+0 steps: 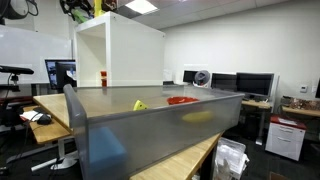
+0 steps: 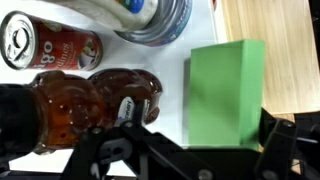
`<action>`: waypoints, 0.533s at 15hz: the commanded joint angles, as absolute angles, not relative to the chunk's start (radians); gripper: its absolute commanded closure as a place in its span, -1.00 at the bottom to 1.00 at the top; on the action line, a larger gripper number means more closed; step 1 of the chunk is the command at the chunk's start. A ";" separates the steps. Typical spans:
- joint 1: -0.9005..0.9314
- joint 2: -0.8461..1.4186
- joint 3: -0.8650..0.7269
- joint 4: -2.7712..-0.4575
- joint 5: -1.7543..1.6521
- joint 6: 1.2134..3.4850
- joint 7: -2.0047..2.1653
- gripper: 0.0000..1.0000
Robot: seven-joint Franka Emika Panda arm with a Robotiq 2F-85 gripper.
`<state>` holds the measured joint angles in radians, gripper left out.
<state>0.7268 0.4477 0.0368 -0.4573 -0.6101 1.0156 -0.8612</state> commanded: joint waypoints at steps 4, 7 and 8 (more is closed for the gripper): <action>0.741 0.468 0.015 -0.422 -0.632 1.027 -0.894 -0.49; 0.747 0.471 0.006 -0.416 -0.633 1.031 -0.893 -0.14; 0.749 0.471 0.004 -0.416 -0.635 1.033 -0.896 -0.02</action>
